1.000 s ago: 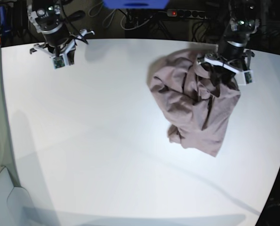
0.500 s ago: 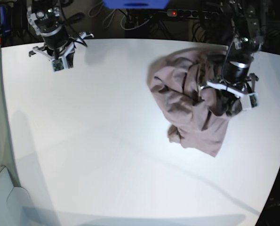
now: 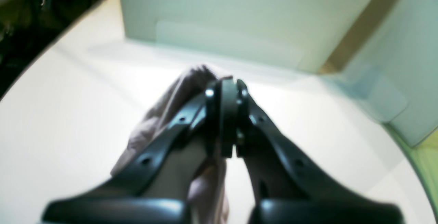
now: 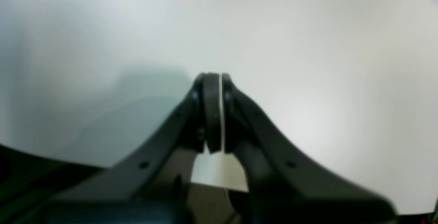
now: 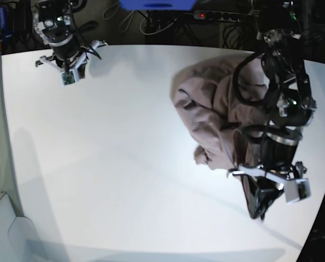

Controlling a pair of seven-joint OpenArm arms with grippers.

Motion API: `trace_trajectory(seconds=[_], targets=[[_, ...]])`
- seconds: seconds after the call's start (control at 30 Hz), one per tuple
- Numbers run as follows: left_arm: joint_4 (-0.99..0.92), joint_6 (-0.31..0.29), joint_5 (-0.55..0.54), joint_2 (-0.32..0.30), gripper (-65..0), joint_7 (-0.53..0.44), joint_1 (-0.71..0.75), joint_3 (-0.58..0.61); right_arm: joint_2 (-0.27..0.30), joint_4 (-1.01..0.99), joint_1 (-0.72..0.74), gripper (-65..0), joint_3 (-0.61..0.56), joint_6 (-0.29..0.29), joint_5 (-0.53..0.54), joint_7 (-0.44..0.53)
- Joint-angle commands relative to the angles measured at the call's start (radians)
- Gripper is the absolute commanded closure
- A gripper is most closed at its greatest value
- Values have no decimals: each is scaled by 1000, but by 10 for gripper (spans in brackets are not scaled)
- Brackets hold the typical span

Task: Layout the t-shirt on the table in an organized manner, then fold the t-shirt properly
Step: 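Drag the grasped shirt fabric with the left gripper across the table, spreading it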

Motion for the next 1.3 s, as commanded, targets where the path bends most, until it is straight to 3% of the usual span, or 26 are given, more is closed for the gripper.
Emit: trace_trajectory(seconds=[0.0,0.17,0.27,0.5,0.63,0.77,0.9,1.0,1.1,1.27], targets=[[16,-1,-4,-10,-5,-28,-43,15,3,7,0,0,5,4,-1,22],[-9,-1,5,7,-5,-33,-167,145,2,4,2,0,6,4,-1,22],[-110,-1,8,58,-5,-33,-250,228,2,4,2,0,6,4,-1,22],[-538,-1,8,218,-4,-36,-494,305,0,6,-1,0,6,2,-1,22],[-834,-1,8,302,-13,-126,-611,308,0,4,-7,0,6,2,-1,22],[-1075,-1,8,322,-62,-202,-691,328,-1,4,-11,0,6,2,-1,18],[-1232,-1,7,322,-205,-283,-726,461,-1,7,0,0,0,2,-1,-62],[-1244,-1,-2,322,-279,-321,-718,526,-7,9,0,0,-3,2,-1,-67],[-1147,-1,-2,322,-284,-315,-660,512,-20,29,16,0,5,2,-1,-76],[-788,-1,-2,199,-284,-188,-479,423,-21,62,16,0,5,2,-1,-76]])
